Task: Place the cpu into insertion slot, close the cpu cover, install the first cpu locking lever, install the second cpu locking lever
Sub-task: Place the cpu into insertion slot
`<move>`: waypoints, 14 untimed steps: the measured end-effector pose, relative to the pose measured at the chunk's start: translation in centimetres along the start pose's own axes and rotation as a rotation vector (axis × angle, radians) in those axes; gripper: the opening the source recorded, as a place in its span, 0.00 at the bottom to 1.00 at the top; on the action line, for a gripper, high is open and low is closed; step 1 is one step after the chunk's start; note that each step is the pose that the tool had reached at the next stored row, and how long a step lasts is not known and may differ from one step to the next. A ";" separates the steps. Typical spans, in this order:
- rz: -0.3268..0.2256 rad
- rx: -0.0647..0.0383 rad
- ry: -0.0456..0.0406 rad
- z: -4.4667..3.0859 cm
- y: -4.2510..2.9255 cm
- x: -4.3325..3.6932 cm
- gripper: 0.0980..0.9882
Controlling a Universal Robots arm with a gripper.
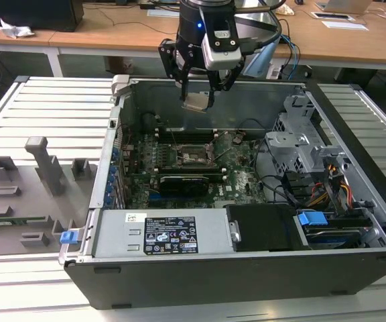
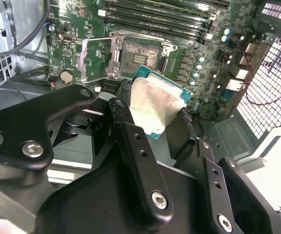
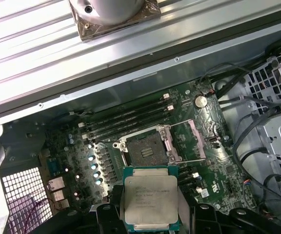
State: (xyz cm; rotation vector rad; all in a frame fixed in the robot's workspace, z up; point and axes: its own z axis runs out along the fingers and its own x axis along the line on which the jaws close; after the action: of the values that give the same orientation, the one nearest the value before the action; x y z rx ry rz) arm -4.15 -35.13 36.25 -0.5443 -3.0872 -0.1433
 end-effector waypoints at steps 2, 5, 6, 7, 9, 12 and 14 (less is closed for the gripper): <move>0.012 0.000 -0.0010 0.01 -0.01 0.02 0.48; 0.040 -0.001 -0.0036 0.02 -0.01 0.02 0.48; 0.050 -0.001 -0.0044 0.02 -0.01 0.02 0.48; 0.054 -0.001 -0.0049 0.02 -0.01 0.02 0.48; 0.064 -0.001 -0.0058 0.02 -0.01 0.02 0.48; 0.076 -0.001 -0.0069 0.02 -0.01 0.02 0.48; 0.083 -0.002 -0.0075 0.02 -0.01 0.02 0.48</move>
State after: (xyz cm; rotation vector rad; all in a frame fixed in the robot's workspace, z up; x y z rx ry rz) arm -4.17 -35.14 36.23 -0.6732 -3.0655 -0.1435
